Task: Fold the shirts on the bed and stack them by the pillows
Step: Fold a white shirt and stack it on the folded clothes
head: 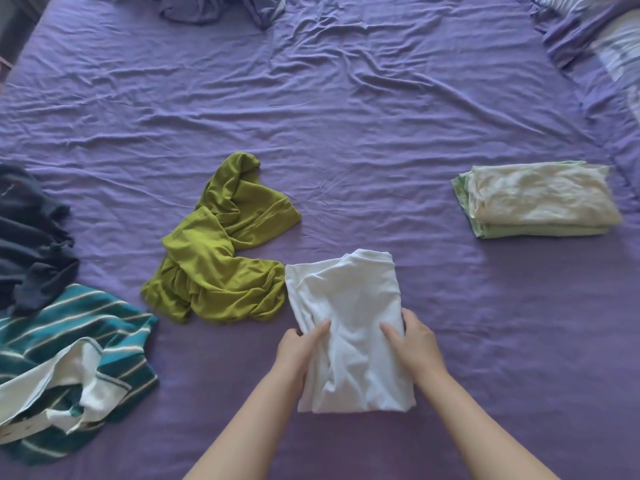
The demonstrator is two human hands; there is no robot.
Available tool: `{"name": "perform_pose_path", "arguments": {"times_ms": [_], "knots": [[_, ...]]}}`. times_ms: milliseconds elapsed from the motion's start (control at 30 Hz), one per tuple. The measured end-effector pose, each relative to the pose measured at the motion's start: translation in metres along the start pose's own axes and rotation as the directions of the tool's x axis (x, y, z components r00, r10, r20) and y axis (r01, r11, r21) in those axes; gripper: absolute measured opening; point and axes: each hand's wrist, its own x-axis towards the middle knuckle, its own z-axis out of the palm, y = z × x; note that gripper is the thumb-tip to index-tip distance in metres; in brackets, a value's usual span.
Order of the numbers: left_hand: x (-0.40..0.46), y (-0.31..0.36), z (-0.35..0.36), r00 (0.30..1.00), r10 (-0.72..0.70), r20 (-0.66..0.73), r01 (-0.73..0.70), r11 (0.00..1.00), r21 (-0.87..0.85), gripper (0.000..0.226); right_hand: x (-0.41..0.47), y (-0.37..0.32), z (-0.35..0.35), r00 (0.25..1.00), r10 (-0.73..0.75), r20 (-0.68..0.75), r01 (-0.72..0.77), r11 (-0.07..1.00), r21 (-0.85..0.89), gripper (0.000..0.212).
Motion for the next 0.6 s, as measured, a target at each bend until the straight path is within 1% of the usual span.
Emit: {"name": "perform_pose_path", "arguments": {"times_ms": [67, 133, 233, 333, 400, 533, 600], "knots": [[0.0, 0.004, 0.005, 0.998, 0.038, 0.054, -0.035, 0.998, -0.053, 0.042, 0.002, -0.004, -0.006, 1.0, -0.013, 0.011, 0.013, 0.999, 0.045, 0.031], [-0.006, 0.01, 0.013, 0.991, 0.095, 0.094, -0.09, 0.994, -0.062, 0.035, 0.005, -0.008, -0.017, 0.997, -0.078, 0.007, 0.077, 0.995, 0.07, 0.031], [-0.017, 0.018, 0.032, 0.975, 0.137, 0.176, -0.129, 0.99, -0.056, 0.043, 0.007, -0.008, -0.045, 0.987, -0.156, -0.048, 0.16, 0.983, 0.093, 0.032], [-0.025, 0.025, 0.064, 0.952, 0.193, 0.238, -0.178, 0.98, -0.084, 0.039, 0.011, 0.003, -0.083, 0.972, -0.195, -0.128, 0.209, 0.972, 0.104, 0.031], [-0.033, 0.031, 0.094, 0.933, 0.22, 0.285, -0.206, 0.976, -0.076, 0.042, 0.014, 0.018, -0.114, 0.962, -0.207, -0.175, 0.227, 0.969, 0.1, 0.031], [-0.058, 0.039, 0.167, 0.887, 0.217, 0.408, -0.198, 0.976, -0.09, 0.052, 0.02, 0.061, -0.18, 0.947, -0.192, -0.258, 0.211, 0.977, 0.044, 0.031], [-0.065, 0.035, 0.207, 0.872, 0.199, 0.447, -0.188, 0.98, -0.069, 0.052, 0.02, 0.089, -0.21, 0.939, -0.179, -0.295, 0.189, 0.982, 0.005, 0.032]]}}
